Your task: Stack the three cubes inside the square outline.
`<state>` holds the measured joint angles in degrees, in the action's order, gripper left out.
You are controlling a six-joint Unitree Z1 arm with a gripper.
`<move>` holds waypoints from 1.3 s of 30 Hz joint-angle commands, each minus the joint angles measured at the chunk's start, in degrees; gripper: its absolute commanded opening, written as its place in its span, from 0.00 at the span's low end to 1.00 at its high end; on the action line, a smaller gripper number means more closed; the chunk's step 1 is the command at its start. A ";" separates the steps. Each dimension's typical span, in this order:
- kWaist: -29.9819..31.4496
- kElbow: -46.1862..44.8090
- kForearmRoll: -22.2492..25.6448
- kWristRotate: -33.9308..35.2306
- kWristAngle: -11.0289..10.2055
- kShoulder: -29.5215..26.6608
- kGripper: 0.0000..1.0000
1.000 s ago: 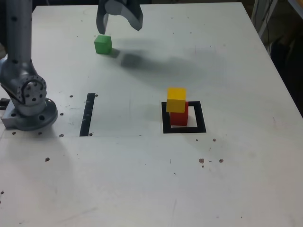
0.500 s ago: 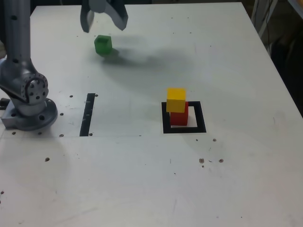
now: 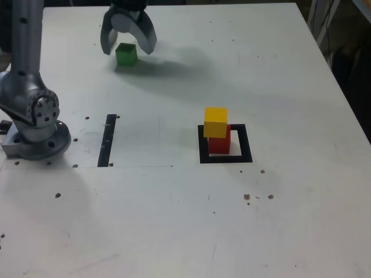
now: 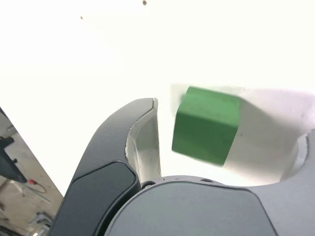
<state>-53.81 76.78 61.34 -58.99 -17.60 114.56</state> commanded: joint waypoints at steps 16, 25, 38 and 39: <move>0.02 -1.54 -2.45 -3.82 3.03 1.17 0.48; 0.02 -1.48 -2.89 -3.64 4.76 1.07 0.37; 1.77 -0.44 -3.58 0.59 5.42 -2.17 0.17; 2.47 -0.28 -3.40 1.20 5.26 -2.79 0.17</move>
<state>-51.90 76.16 57.73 -58.09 -12.18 112.78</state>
